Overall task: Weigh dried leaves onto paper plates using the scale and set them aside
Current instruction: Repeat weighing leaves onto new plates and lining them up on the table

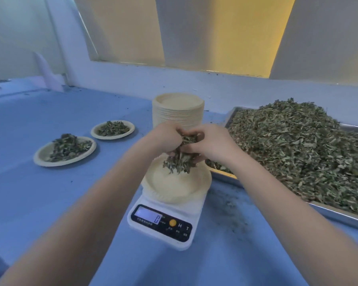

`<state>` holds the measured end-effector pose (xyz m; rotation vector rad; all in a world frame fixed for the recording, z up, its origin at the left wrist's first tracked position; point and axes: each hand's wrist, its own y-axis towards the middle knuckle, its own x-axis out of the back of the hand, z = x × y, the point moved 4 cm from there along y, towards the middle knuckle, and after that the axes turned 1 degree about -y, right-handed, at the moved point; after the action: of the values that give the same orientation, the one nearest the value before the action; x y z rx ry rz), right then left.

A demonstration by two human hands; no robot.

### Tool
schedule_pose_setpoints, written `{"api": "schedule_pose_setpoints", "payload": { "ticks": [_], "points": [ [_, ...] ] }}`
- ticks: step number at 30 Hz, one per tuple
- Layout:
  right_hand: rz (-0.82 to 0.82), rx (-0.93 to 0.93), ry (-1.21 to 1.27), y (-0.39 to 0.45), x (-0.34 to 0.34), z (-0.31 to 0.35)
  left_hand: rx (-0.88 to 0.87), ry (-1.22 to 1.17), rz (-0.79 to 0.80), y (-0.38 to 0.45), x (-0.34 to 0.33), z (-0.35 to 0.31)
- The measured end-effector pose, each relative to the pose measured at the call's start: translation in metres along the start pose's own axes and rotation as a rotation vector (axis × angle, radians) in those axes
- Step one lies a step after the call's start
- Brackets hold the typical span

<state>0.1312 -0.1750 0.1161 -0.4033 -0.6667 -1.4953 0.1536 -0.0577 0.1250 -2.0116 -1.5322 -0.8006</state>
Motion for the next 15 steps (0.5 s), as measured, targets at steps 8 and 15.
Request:
{"api": "schedule_pose_setpoints", "payload": {
  "ticks": [8, 15],
  "points": [
    [0.083, -0.001, -0.127, 0.001, -0.019, 0.006, 0.082, 0.063, 0.122, -0.019, 0.013, 0.029],
    [0.023, 0.038, -0.172, 0.002, -0.008, 0.017, 0.047, -0.107, 0.047, -0.014, 0.019, 0.02]
  ]
}}
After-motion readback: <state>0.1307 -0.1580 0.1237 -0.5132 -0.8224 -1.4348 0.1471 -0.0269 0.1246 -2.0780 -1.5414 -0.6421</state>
